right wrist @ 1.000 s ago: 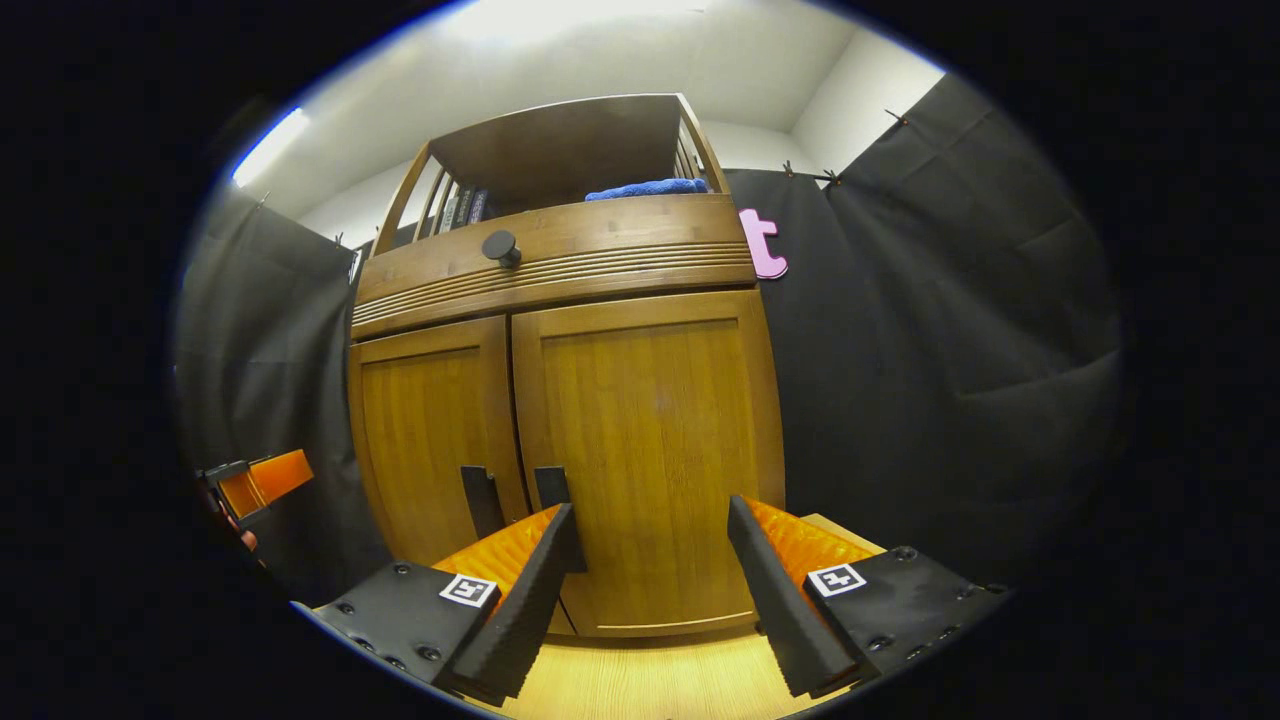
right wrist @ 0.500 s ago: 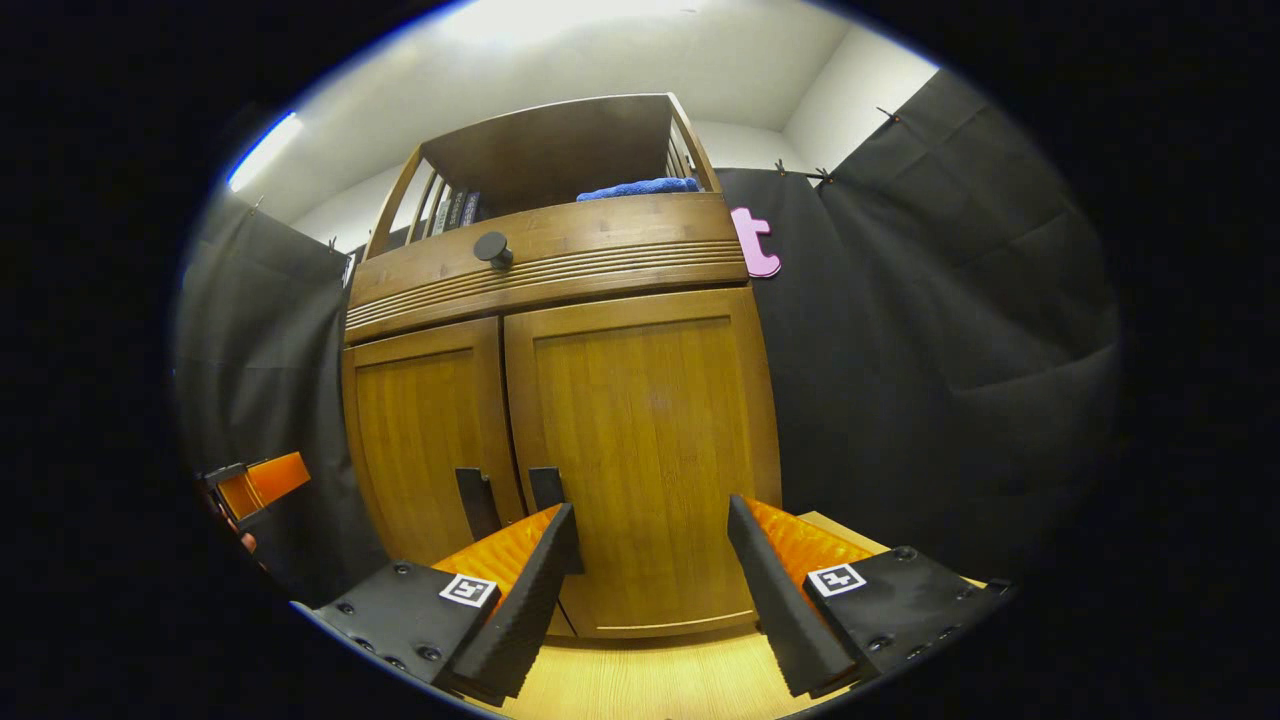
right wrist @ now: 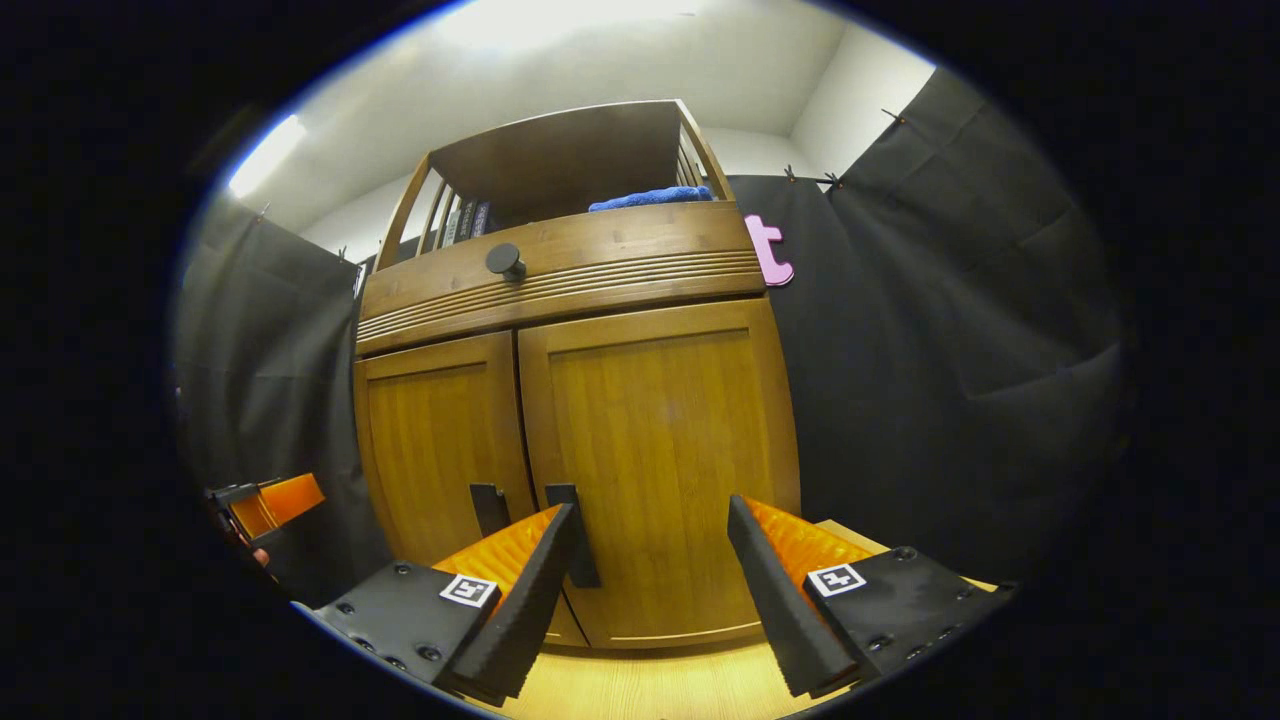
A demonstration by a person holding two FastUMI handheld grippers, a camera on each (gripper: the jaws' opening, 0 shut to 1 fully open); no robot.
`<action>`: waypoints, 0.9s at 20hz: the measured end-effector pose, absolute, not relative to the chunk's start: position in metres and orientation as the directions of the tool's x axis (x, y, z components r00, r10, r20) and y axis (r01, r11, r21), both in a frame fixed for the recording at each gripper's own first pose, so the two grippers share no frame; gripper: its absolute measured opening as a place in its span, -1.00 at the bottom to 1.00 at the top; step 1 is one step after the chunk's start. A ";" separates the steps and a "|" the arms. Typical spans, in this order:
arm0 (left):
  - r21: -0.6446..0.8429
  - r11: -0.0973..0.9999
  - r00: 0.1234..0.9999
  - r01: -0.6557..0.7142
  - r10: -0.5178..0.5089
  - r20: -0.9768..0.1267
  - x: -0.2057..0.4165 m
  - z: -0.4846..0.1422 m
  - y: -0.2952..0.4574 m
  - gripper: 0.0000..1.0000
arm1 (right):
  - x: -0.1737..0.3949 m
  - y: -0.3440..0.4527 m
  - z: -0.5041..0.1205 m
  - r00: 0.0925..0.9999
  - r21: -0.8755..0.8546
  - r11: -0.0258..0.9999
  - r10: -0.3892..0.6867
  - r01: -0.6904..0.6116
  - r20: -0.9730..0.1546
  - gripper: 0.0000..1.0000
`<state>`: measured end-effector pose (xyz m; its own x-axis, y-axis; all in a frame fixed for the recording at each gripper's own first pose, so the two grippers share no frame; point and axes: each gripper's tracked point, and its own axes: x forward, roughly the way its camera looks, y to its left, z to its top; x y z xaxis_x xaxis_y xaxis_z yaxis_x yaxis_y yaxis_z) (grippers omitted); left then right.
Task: Open the right door of the double-door shoe cabinet with the right hand, and open the left door with the left hand.
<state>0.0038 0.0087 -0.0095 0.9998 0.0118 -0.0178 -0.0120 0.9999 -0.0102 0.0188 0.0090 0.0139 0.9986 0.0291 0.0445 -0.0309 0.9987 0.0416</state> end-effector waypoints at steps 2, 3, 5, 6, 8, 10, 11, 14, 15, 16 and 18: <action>-0.003 1.000 1.000 -0.021 0.021 -0.015 0.001 -0.008 0.012 0.83 | 0.031 0.015 0.023 0.996 0.030 0.999 0.042 -0.045 0.073 0.94; 0.000 1.000 1.000 -0.024 0.024 -0.018 0.000 -0.009 0.013 0.89 | 0.037 0.019 0.027 0.995 0.018 0.998 0.052 -0.054 0.085 0.94; 0.006 1.000 0.999 -0.028 0.028 -0.024 -0.002 -0.010 0.016 0.89 | 0.053 0.030 0.033 0.992 -0.001 0.997 0.077 -0.077 0.099 0.94; 0.008 1.000 0.999 -0.029 0.029 -0.025 -0.004 -0.010 0.017 0.89 | 0.063 0.036 0.033 0.991 -0.004 0.996 0.092 -0.092 0.100 0.94; 0.015 0.999 0.999 -0.036 0.037 -0.026 -0.008 -0.010 0.020 0.89 | 0.081 0.051 0.028 0.989 -0.009 0.993 0.121 -0.121 0.090 0.95; 0.021 0.999 0.999 -0.047 0.048 -0.025 -0.010 -0.010 0.024 0.89 | 0.098 0.067 0.018 0.986 -0.012 0.988 0.154 -0.153 0.071 0.94; 0.020 0.998 0.998 -0.053 0.054 -0.028 -0.012 -0.011 0.025 0.89 | 0.105 0.075 0.012 0.983 -0.012 0.985 0.171 -0.170 0.061 0.94; 0.021 0.998 0.998 -0.057 0.058 -0.041 -0.013 -0.011 0.025 0.89 | 0.129 0.088 -0.017 0.983 0.004 0.983 0.183 -0.183 0.003 0.95; 0.026 0.998 0.997 -0.061 0.062 -0.035 -0.013 -0.010 0.025 0.89 | 0.137 0.088 -0.025 0.985 0.004 0.985 0.173 -0.172 -0.014 0.95; 0.031 0.997 0.997 -0.066 0.067 -0.028 -0.014 -0.008 0.026 0.83 | 0.143 0.084 -0.033 0.988 0.004 0.988 0.155 -0.155 -0.028 0.95; 0.044 0.996 0.997 -0.076 0.077 -0.019 -0.016 -0.006 0.028 0.89 | 0.154 0.075 -0.046 0.991 0.014 0.992 0.123 -0.123 -0.055 0.96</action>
<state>-0.0158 0.0281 -0.0061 0.9968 0.0772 -0.0192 -0.0763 0.9961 0.0445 0.1543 0.0754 -0.0461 0.9909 0.1232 -0.0551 -0.1226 0.9924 0.0137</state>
